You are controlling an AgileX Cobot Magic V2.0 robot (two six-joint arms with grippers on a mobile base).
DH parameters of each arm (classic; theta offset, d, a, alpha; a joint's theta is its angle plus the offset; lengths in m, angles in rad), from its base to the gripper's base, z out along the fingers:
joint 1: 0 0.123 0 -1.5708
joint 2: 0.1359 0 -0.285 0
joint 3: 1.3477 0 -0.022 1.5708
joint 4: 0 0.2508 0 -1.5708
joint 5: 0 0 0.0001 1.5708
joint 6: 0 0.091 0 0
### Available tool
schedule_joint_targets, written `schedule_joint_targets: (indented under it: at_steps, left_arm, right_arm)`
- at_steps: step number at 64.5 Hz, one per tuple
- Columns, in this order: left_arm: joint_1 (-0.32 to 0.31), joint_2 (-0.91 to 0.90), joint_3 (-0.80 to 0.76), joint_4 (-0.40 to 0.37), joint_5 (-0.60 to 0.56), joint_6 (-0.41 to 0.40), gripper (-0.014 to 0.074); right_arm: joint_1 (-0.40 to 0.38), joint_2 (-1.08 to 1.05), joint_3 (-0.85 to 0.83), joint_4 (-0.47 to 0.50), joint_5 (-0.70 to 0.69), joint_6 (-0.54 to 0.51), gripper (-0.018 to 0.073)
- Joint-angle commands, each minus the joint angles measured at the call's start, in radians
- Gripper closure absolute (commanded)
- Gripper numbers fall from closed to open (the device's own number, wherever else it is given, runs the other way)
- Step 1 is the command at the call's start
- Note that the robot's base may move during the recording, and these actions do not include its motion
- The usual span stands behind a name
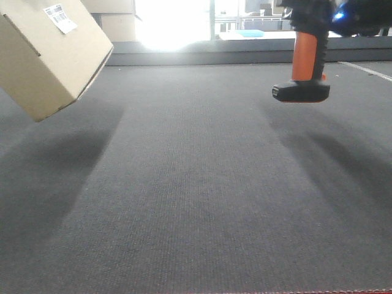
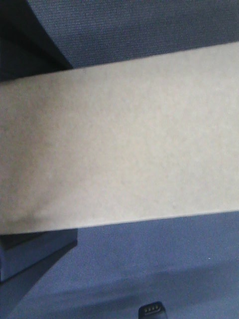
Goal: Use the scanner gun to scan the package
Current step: 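Lower the scanner gun back onto the table with the right gripper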
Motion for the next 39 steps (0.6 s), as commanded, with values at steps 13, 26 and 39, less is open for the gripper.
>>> schedule_joint_targets:
  at_steps: [13, 26, 39]
  left_arm:
    - [-0.002, -0.013, -0.006, -0.024, -0.008, 0.003, 0.0707]
    - [-0.002, -0.013, -0.006, -0.024, -0.008, 0.003, 0.0707]
    - [-0.002, -0.013, -0.006, -0.024, -0.008, 0.003, 0.0707]
  right_arm:
    - [0.003, 0.067, -0.007, -0.012, -0.142, 0.027, 0.0718]
    - [0.003, 0.113, -0.007, -0.012, -0.177, 0.067, 0.0718]
    - [0.003, 0.134, -0.007, -0.012, -0.177, 0.067, 0.0718]
